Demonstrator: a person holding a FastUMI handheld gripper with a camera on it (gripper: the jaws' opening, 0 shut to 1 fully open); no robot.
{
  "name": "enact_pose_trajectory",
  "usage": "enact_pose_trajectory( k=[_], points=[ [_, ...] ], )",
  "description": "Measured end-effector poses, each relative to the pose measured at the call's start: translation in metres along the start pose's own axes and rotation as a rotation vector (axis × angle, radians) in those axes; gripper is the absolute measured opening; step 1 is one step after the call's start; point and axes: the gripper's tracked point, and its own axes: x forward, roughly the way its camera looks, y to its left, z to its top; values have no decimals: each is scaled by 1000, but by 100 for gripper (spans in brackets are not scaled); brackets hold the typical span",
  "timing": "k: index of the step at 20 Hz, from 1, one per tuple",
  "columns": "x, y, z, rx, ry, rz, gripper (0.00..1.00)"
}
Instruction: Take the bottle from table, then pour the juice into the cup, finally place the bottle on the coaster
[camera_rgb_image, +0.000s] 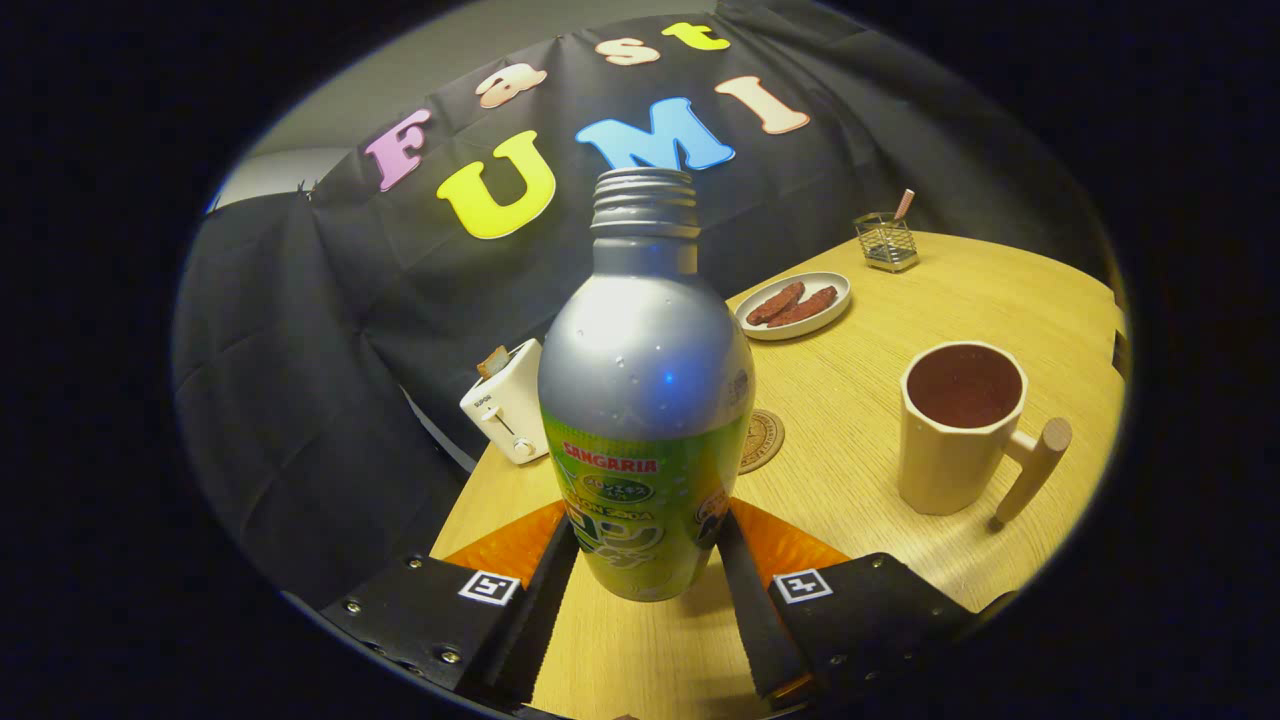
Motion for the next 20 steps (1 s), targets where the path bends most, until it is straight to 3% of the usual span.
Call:
enact_pose_trajectory(
  k=[12,20],
  points=[
    [-7,-30,-8,246,16,10,77],
    [-4,-28,-15,395,59,69,77]
  ],
)
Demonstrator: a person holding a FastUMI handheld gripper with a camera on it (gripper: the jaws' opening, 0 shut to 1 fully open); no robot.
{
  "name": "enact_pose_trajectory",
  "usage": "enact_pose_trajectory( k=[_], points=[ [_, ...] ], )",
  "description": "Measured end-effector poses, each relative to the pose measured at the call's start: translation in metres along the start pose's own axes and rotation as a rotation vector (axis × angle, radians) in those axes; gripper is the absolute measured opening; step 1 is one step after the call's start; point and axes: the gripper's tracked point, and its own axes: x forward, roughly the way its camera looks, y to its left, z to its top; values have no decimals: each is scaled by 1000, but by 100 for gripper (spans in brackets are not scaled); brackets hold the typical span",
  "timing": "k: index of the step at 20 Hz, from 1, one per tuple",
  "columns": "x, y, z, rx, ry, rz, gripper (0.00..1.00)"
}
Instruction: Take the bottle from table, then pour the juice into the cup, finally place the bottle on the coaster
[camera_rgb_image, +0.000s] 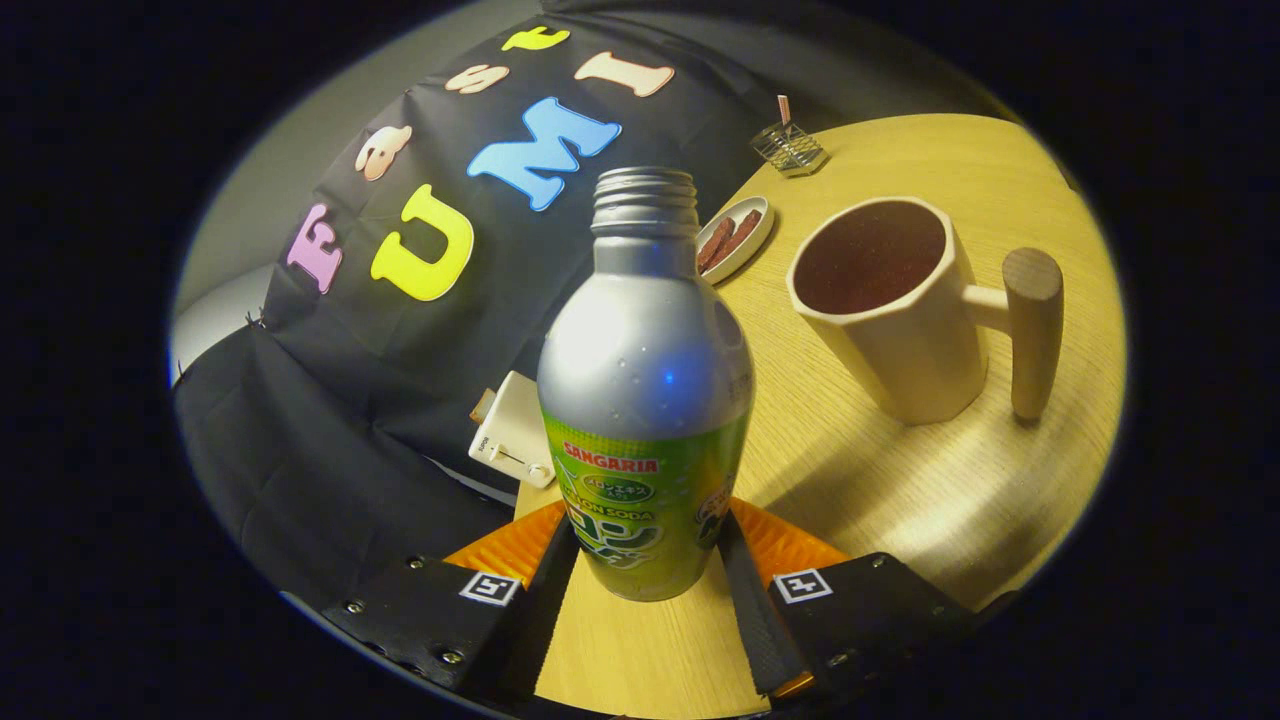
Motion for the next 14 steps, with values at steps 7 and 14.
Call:
enact_pose_trajectory(
  k=[7,14],
  points=[
    [7,8,2,166,24,50,77],
    [8,19,8,347,17,95,76]
  ],
)
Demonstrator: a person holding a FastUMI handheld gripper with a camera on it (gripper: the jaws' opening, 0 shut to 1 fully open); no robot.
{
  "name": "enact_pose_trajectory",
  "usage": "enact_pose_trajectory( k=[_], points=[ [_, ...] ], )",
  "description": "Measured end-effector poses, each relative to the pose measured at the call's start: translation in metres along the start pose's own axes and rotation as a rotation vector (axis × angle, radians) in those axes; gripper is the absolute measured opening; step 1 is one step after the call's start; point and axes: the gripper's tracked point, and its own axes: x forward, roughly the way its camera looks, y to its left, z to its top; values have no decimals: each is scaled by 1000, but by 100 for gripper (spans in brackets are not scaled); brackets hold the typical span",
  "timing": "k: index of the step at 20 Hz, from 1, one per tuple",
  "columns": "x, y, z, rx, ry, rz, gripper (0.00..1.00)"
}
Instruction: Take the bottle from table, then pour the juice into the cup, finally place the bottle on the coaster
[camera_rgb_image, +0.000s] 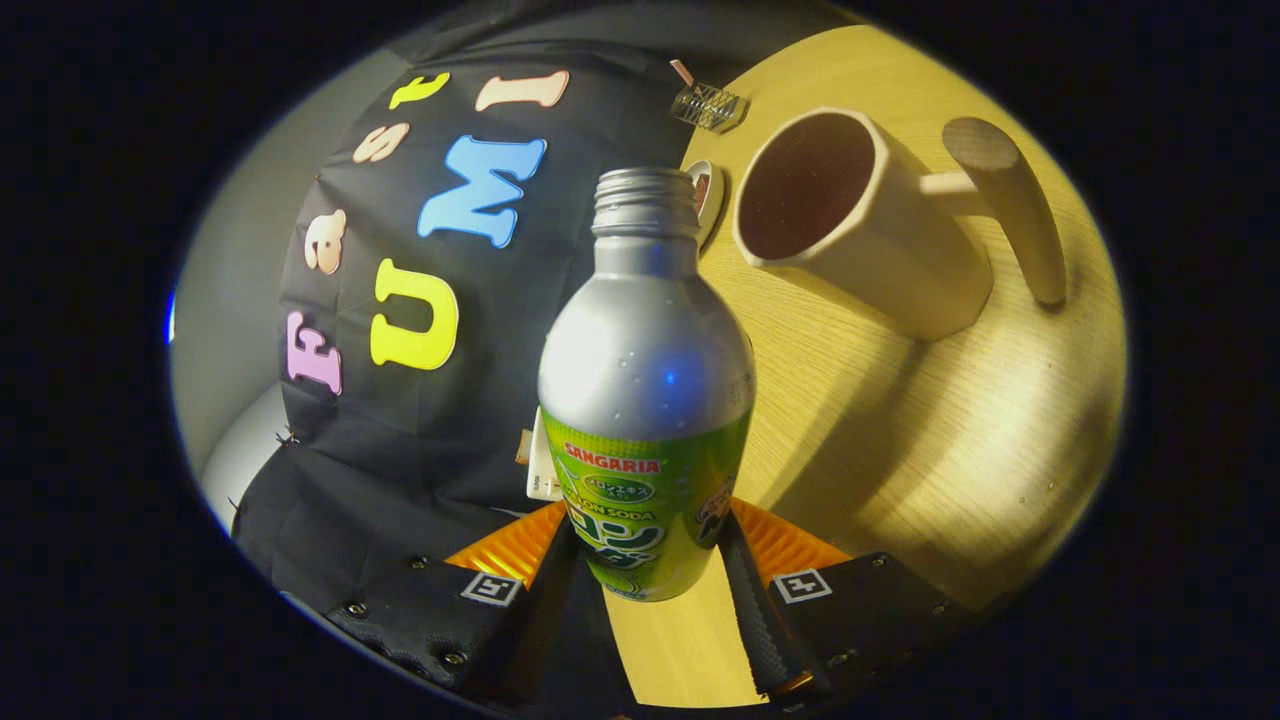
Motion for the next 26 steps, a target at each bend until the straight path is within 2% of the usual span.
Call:
enact_pose_trajectory(
  k=[14,26],
  points=[
    [7,22,1,245,31,57,77],
    [7,34,4,391,36,89,76]
  ],
)
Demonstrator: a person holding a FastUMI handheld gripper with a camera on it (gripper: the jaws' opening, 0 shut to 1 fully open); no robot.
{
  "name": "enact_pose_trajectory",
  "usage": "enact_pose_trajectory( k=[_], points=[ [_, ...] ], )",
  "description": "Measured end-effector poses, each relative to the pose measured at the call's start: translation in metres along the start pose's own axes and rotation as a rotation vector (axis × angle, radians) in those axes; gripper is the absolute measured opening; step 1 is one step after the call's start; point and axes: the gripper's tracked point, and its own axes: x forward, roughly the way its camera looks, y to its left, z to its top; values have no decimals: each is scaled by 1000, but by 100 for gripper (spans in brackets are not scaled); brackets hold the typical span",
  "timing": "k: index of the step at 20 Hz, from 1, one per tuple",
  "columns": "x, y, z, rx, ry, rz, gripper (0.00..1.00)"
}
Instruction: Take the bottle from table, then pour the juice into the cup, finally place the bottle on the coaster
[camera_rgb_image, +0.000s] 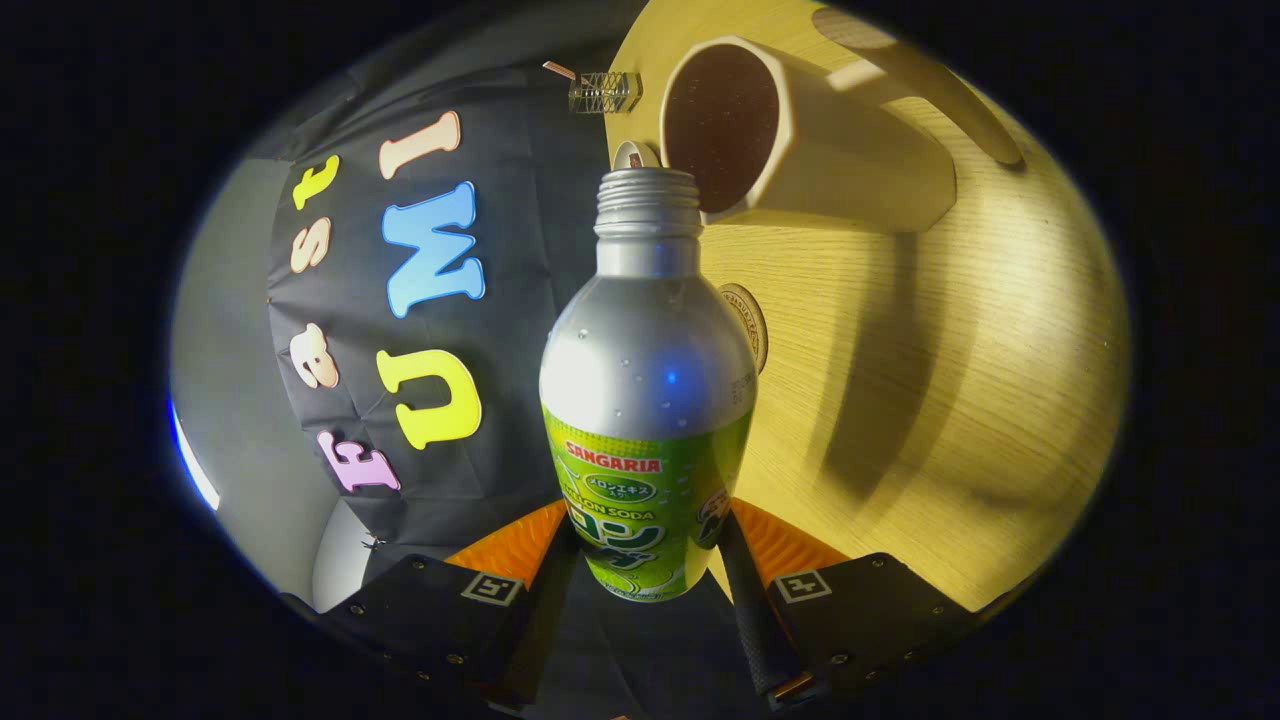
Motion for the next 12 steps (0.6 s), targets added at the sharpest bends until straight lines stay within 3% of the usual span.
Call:
enact_pose_trajectory(
  k=[12],
  points=[
    [2,12,8,120,-7,30,76]
  ],
)
